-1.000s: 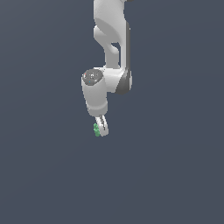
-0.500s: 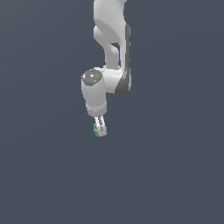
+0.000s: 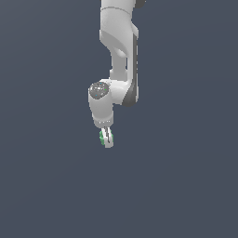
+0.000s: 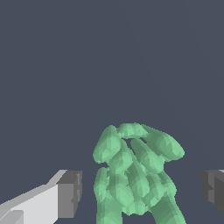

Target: Pick up the object and move it to a goal position.

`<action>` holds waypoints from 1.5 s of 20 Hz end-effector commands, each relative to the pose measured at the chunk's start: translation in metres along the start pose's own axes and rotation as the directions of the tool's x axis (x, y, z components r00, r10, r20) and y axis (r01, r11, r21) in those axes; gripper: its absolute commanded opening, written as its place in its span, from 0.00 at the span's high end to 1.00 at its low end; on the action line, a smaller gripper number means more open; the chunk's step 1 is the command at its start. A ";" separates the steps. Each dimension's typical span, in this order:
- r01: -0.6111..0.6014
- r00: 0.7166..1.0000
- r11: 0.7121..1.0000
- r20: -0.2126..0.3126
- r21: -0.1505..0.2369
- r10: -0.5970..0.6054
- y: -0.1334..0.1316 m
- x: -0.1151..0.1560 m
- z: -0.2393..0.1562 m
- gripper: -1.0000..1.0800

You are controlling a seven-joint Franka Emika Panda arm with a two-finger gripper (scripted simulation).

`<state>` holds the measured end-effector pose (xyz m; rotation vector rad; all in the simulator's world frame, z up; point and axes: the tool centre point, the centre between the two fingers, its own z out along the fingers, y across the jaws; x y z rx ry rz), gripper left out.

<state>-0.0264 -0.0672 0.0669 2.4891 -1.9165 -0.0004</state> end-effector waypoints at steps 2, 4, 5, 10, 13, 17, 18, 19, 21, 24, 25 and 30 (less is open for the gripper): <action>-0.001 1.000 1.000 0.000 0.000 0.001 0.000 0.000 0.014 0.04; -0.002 1.000 1.000 0.000 0.000 0.002 0.000 0.000 0.018 0.04; -0.002 1.000 1.000 0.000 0.000 0.002 -0.001 0.000 0.019 0.04; -0.002 1.000 1.000 0.000 0.000 0.002 -0.001 0.000 0.019 1.00; -0.002 1.000 1.000 0.000 0.000 0.002 -0.001 0.000 0.019 1.00; -0.001 1.000 1.000 0.000 0.002 0.001 -0.001 0.000 0.018 1.00; -0.001 1.000 1.000 0.000 0.002 0.001 -0.001 0.000 0.017 1.00; -0.001 1.000 1.000 0.000 0.002 0.001 -0.001 0.001 0.017 1.00; -0.001 1.000 1.000 0.000 0.002 0.001 -0.002 0.002 0.013 1.00; -0.001 1.000 1.000 0.000 0.002 0.001 -0.003 0.007 0.003 1.00; -0.001 1.000 1.000 0.000 0.002 0.001 -0.004 0.009 -0.001 1.00; -0.002 1.000 1.000 -0.001 0.001 0.002 -0.008 0.025 -0.031 1.00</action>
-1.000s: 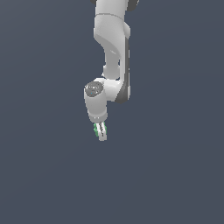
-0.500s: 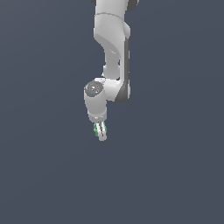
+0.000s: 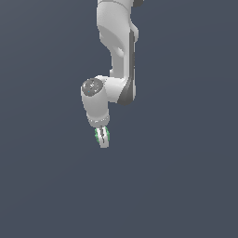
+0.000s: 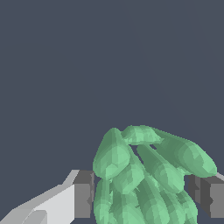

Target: Pick up the object and move it to a goal position.

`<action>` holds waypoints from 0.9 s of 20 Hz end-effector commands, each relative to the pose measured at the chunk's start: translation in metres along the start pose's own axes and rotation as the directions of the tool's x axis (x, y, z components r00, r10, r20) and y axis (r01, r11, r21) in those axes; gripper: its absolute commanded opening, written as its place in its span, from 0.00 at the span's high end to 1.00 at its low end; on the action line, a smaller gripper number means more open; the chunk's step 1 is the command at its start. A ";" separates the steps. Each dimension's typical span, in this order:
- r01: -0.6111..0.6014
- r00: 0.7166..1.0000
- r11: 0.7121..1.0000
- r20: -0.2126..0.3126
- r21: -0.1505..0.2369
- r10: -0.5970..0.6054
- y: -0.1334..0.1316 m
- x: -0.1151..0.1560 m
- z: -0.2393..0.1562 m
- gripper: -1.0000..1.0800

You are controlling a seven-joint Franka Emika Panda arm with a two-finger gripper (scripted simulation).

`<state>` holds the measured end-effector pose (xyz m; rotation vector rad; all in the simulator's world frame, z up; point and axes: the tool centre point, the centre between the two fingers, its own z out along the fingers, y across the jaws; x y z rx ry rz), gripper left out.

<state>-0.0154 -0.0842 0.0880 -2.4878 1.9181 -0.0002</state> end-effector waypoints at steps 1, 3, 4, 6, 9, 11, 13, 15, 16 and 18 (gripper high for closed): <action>-0.001 1.000 1.000 -0.001 0.000 0.001 -0.002 0.009 -0.018 1.00; -0.001 1.000 1.000 -0.001 0.000 0.001 -0.005 0.017 -0.035 1.00; -0.001 1.000 1.000 -0.001 0.000 0.001 -0.006 0.022 -0.044 1.00; -0.001 1.000 1.000 -0.001 0.000 0.001 -0.009 0.031 -0.062 1.00; -0.001 1.000 1.000 -0.002 0.000 0.001 -0.013 0.046 -0.092 1.00; -0.001 1.000 1.000 -0.002 0.000 0.001 -0.016 0.056 -0.111 1.00; -0.001 1.000 1.000 -0.002 0.000 0.001 -0.020 0.066 -0.131 1.00; -0.001 1.000 1.000 -0.002 0.000 0.001 -0.023 0.074 -0.147 1.00; -0.001 1.000 1.000 -0.002 -0.001 0.001 -0.025 0.078 -0.155 1.00; -0.001 1.000 1.000 -0.002 -0.001 0.001 -0.027 0.085 -0.168 1.00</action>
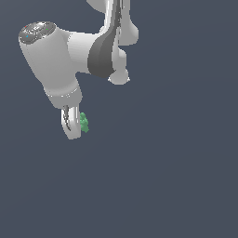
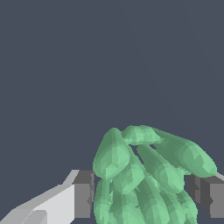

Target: Pick up the object and move it to a goal position.

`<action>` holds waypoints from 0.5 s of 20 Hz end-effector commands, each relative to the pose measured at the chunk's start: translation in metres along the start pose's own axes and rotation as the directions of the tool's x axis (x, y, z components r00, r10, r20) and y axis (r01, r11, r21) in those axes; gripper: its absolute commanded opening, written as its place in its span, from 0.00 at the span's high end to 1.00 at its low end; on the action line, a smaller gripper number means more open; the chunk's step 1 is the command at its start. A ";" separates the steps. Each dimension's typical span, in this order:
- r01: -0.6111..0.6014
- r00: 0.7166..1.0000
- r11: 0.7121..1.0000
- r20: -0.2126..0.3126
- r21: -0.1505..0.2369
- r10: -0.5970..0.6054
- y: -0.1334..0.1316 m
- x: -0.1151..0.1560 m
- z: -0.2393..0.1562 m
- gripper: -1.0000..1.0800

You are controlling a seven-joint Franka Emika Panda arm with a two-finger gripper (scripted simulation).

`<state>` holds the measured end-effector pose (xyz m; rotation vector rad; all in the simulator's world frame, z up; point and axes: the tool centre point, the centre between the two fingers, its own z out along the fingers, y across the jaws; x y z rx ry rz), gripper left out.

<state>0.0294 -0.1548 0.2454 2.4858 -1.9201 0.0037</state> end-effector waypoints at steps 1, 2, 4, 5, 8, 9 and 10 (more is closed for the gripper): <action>0.001 1.000 1.000 0.001 -0.002 -0.001 -0.003 0.008 -0.016 1.00; 0.001 1.000 1.000 0.001 -0.002 -0.001 -0.004 0.011 -0.022 1.00; 0.001 1.000 1.000 0.001 -0.002 -0.001 -0.007 0.016 -0.031 1.00; 0.001 1.000 1.000 0.001 -0.002 -0.001 -0.007 0.018 -0.035 1.00; 0.002 1.000 1.000 0.001 -0.001 -0.002 -0.010 0.022 -0.043 1.00; 0.002 1.000 1.000 0.001 -0.001 -0.002 -0.010 0.023 -0.045 1.00; 0.002 1.000 1.000 0.001 -0.001 -0.002 -0.011 0.024 -0.047 1.00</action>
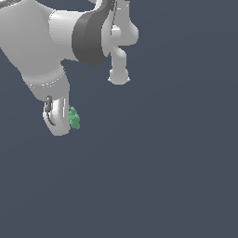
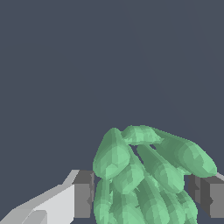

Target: Pick up the object and move it to a goal position.

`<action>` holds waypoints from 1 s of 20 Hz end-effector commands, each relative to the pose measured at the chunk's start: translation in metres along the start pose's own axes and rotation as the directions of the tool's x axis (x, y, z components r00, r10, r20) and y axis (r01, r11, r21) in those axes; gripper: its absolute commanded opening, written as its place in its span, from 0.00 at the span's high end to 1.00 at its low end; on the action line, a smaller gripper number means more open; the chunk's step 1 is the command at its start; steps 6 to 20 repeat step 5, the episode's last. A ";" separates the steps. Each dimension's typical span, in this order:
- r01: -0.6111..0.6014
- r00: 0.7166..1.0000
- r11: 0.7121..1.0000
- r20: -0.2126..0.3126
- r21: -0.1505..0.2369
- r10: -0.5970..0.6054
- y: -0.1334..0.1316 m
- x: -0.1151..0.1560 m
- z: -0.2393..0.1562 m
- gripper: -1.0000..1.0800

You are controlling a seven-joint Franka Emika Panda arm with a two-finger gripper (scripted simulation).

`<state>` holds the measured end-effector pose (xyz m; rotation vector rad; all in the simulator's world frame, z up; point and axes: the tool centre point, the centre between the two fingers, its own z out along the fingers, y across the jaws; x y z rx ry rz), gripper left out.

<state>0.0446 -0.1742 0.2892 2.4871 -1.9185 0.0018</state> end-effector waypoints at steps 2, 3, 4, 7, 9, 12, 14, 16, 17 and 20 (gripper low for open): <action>0.001 1.000 1.000 0.001 0.000 -0.001 -0.002 0.003 -0.006 1.00; 0.001 1.000 1.000 0.001 0.000 -0.001 -0.002 0.003 -0.007 1.00; 0.001 1.000 1.000 0.001 0.000 -0.001 -0.002 0.004 -0.007 1.00; 0.001 1.000 1.000 0.001 0.000 -0.001 -0.002 0.004 -0.007 1.00; 0.001 1.000 1.000 0.001 0.000 -0.001 -0.002 0.004 -0.007 1.00; 0.001 1.000 1.000 0.001 0.000 -0.001 -0.002 0.004 -0.007 1.00; 0.001 1.000 1.000 0.001 0.000 -0.001 -0.002 0.004 -0.007 1.00; 0.001 1.000 1.000 0.001 0.000 -0.001 -0.002 0.004 -0.007 1.00; 0.001 1.000 1.000 0.001 0.000 -0.001 -0.002 0.004 -0.007 1.00; 0.001 1.000 1.000 0.001 0.000 -0.001 -0.002 0.004 -0.007 1.00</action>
